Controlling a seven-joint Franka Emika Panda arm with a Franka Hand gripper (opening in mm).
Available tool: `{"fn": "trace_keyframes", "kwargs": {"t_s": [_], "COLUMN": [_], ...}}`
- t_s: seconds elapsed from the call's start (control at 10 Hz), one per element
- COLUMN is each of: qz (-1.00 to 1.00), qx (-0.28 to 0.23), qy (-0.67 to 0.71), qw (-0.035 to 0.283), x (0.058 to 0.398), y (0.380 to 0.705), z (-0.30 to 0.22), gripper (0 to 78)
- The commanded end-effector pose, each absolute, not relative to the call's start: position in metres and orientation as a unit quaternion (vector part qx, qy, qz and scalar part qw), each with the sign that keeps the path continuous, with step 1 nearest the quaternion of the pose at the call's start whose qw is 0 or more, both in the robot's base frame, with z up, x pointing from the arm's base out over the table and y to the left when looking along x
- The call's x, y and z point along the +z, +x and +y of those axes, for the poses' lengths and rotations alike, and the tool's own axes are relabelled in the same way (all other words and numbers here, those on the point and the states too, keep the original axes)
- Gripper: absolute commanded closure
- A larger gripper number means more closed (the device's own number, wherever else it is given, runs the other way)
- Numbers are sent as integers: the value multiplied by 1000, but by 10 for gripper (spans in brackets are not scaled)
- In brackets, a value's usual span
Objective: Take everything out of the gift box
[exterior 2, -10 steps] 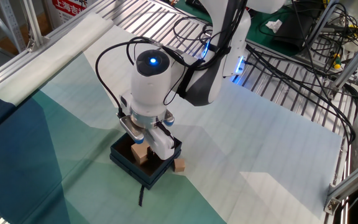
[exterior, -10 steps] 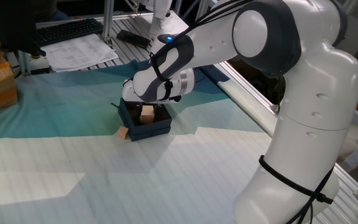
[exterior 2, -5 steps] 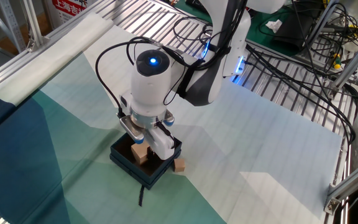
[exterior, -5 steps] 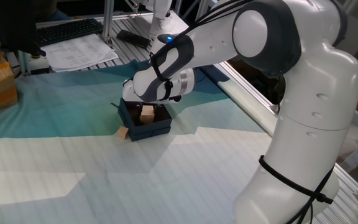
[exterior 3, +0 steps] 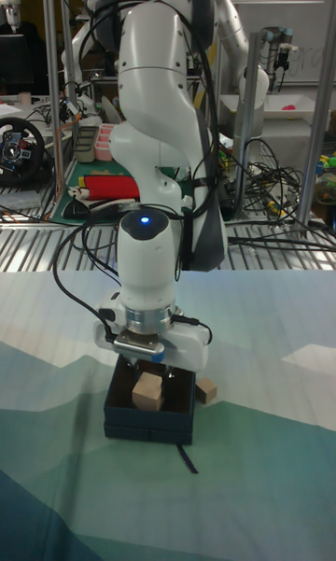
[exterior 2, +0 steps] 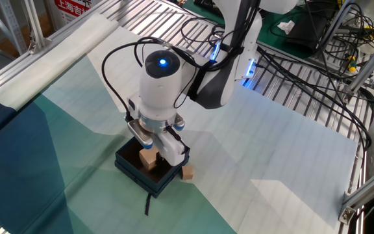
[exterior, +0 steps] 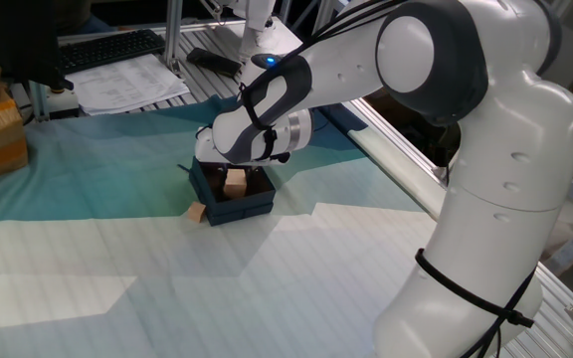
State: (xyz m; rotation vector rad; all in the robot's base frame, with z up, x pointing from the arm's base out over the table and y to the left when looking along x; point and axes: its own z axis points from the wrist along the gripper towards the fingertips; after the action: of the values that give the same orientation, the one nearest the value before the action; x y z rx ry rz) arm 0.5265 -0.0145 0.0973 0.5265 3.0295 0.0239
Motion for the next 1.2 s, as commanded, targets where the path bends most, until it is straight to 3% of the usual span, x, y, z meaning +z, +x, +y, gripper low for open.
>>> {"fn": "trace_keyframes", "kwargs": {"t_s": [0.1, 1.2], "qz": [984, 983], "qx": [8, 10], "qy": [172, 181], "qw": [35, 32], "x": [100, 117], "y": [527, 518], "z": [-15, -5], "gripper": [764, 764]}}
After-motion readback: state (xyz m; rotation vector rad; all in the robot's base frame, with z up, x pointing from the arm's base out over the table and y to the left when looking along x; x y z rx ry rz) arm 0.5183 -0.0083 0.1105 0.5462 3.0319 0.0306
